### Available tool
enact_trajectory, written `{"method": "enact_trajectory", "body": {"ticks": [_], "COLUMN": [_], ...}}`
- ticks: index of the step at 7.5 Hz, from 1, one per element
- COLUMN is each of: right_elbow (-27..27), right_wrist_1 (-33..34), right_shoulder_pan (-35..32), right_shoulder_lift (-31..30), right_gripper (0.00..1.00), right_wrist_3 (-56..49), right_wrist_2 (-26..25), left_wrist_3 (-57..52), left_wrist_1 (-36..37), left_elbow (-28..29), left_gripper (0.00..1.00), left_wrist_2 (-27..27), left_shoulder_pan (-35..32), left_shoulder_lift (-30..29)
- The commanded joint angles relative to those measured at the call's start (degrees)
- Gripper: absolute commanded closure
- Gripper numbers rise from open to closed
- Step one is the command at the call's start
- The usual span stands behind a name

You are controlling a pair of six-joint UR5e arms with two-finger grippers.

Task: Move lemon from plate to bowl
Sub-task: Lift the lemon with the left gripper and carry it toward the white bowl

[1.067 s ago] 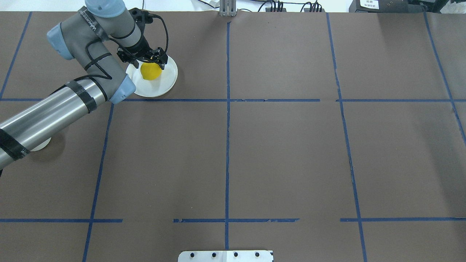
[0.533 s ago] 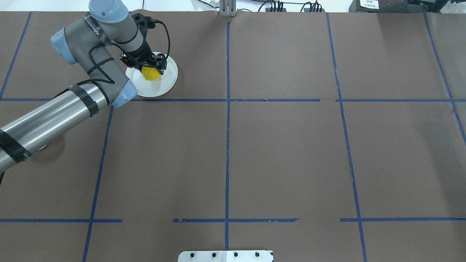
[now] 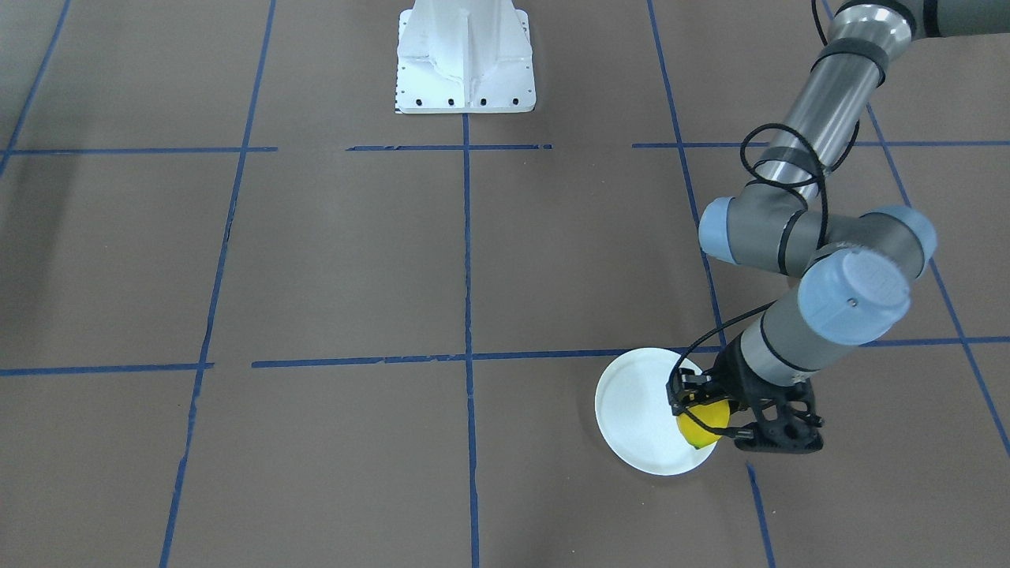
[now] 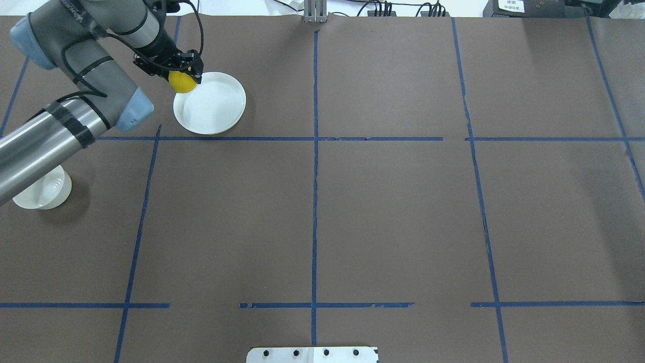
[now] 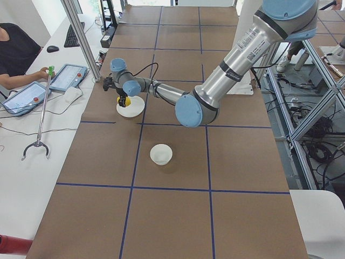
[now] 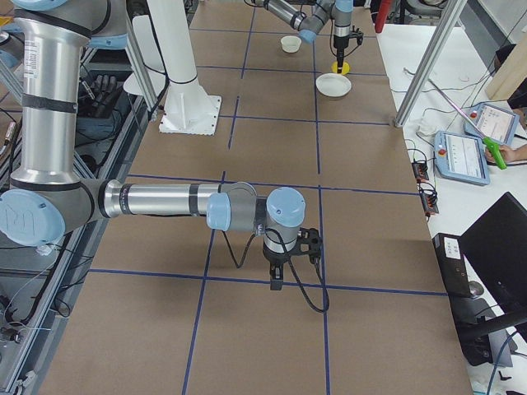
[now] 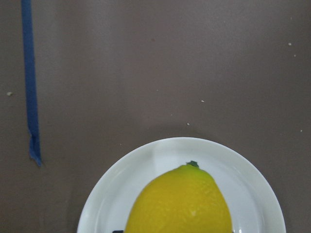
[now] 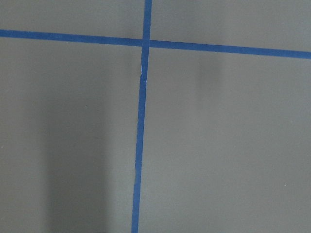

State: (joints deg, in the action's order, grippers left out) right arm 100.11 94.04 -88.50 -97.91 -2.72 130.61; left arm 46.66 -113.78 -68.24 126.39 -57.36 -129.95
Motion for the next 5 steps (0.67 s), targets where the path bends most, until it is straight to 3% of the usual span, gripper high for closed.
{"method": "enact_trajectory", "body": {"ticks": [1,2,3,4,5], "right_elbow": [0.0,0.0,0.0,0.0,0.0], "right_wrist_1": [0.0,0.0,0.0,0.0,0.0], "right_shoulder_pan": [0.0,0.0,0.0,0.0,0.0], "right_shoulder_lift": [0.0,0.0,0.0,0.0,0.0], "right_gripper": [0.0,0.0,0.0,0.0,0.0], "right_wrist_3": [0.0,0.0,0.0,0.0,0.0], "right_wrist_2": [0.0,0.0,0.0,0.0,0.0], "left_wrist_3": [-0.3,-0.4,-0.5,-0.3,0.8], "left_wrist_1": [10.2,10.4,10.2,6.6,-3.0], "left_elbow": [-19.6,-27.2,-30.3,-31.8,-32.1], "left_gripper": [1.0,1.0,1.0,1.0,1.0], "left_wrist_2": [0.7,0.1,-0.1,-3.7,-5.4], "left_shoulder_pan": [-2.8,-2.8,-2.8,-2.7,-2.6], "left_shoulder_lift": [12.1,20.9,25.9,31.7,39.2]}}
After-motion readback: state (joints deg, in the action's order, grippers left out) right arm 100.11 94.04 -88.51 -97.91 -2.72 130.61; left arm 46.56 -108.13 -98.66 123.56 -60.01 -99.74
